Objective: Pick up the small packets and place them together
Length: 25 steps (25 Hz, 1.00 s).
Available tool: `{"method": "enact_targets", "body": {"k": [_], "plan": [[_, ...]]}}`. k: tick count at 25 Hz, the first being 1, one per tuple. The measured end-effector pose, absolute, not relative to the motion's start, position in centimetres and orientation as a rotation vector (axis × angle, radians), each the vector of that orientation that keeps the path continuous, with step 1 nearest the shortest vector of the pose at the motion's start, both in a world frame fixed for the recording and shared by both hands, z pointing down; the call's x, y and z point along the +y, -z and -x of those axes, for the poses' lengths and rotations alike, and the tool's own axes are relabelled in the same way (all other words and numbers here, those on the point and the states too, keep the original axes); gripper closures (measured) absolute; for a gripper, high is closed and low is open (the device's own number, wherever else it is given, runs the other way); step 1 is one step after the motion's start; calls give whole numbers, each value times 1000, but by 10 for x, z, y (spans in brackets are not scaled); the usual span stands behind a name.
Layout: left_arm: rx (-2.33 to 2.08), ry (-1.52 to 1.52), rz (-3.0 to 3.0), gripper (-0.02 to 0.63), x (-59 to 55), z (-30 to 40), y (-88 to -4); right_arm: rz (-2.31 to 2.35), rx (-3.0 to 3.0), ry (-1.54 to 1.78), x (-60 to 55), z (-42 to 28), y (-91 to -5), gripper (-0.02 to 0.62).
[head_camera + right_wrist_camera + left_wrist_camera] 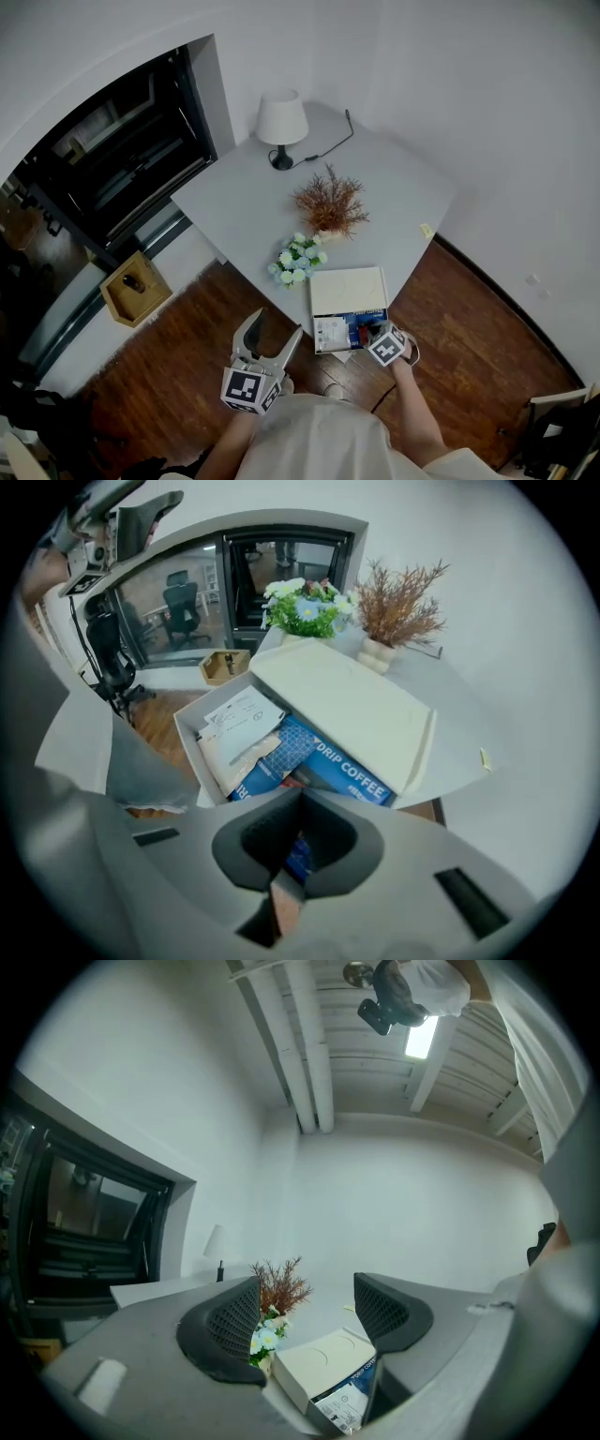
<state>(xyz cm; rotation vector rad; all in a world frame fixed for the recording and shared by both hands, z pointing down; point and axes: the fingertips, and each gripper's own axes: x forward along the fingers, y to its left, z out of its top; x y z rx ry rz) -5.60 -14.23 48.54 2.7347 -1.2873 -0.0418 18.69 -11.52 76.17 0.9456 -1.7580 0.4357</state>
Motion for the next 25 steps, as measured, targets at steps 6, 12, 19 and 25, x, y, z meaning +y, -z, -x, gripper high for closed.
{"method": "enact_targets", "body": {"k": [6, 12, 19, 25], "plan": [[-1285, 49, -2730, 291, -146, 54, -488, -1089, -1821, -438, -113, -204, -713, 580], [-1304, 58, -2722, 291, -151, 59, -487, -1001, -1774, -512, -107, -203, -742, 551], [-1351, 50, -2699, 291, -154, 69, -489, -893, -1714, -568, -115, -188, -781, 359], [-1383, 51, -2676, 291, -156, 77, -493, -833, -1673, -511, -115, -188, -798, 374]]}}
